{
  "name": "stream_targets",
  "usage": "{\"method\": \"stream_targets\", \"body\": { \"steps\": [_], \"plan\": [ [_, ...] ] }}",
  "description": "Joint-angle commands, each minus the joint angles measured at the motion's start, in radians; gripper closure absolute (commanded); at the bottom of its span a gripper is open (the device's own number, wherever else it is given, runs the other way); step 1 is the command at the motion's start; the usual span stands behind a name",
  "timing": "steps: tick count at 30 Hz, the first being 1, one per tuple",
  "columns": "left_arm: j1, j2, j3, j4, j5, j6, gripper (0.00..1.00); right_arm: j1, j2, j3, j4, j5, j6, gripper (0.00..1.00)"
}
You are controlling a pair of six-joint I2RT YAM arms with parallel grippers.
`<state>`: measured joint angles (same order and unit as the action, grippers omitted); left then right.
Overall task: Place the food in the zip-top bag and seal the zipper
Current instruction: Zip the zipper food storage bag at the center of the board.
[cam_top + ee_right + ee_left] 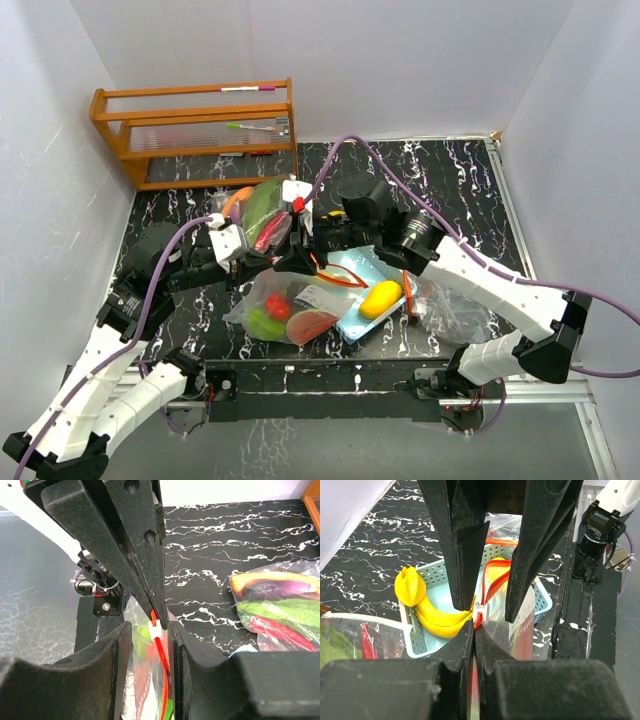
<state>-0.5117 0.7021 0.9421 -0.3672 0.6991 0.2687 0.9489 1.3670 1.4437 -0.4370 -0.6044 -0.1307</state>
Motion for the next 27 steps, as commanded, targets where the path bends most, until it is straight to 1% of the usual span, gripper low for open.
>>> {"method": "stream_targets", "body": {
  "steps": [1, 10, 11, 15, 17, 18, 21, 26, 27],
  "plan": [
    [0.001, -0.012, 0.038, 0.000, 0.012, -0.003, 1.00, 0.005, -0.021, 0.015, 0.068, 0.020, 0.003, 0.62],
    [0.001, -0.014, 0.047, -0.006, 0.009, -0.001, 1.00, 0.005, -0.007, 0.008, 0.075, 0.052, 0.004, 0.62],
    [0.002, -0.013, 0.047, -0.005, 0.008, 0.000, 1.00, 0.005, -0.003, 0.005, 0.076, 0.058, 0.005, 0.61],
    [0.001, -0.015, 0.049, -0.007, 0.006, 0.000, 1.00, 0.005, 0.003, 0.003, 0.077, 0.051, 0.003, 0.53],
    [0.001, -0.015, 0.049, -0.010, 0.007, 0.001, 1.00, 0.004, 0.000, 0.003, 0.081, 0.051, 0.005, 0.53],
    [0.001, -0.016, 0.049, -0.011, 0.007, 0.002, 1.00, 0.005, -0.002, 0.005, 0.081, 0.053, 0.004, 0.54],
    [0.001, -0.018, 0.050, -0.008, 0.008, 0.000, 1.00, 0.005, 0.000, 0.009, 0.076, 0.057, 0.002, 0.61],
    [0.001, -0.020, 0.049, -0.007, 0.005, -0.002, 1.00, 0.005, 0.017, 0.015, 0.056, 0.033, 0.000, 0.76],
    [0.001, -0.020, 0.050, -0.008, 0.005, -0.002, 1.00, 0.005, 0.020, 0.017, 0.051, 0.029, -0.001, 0.77]
  ]
}}
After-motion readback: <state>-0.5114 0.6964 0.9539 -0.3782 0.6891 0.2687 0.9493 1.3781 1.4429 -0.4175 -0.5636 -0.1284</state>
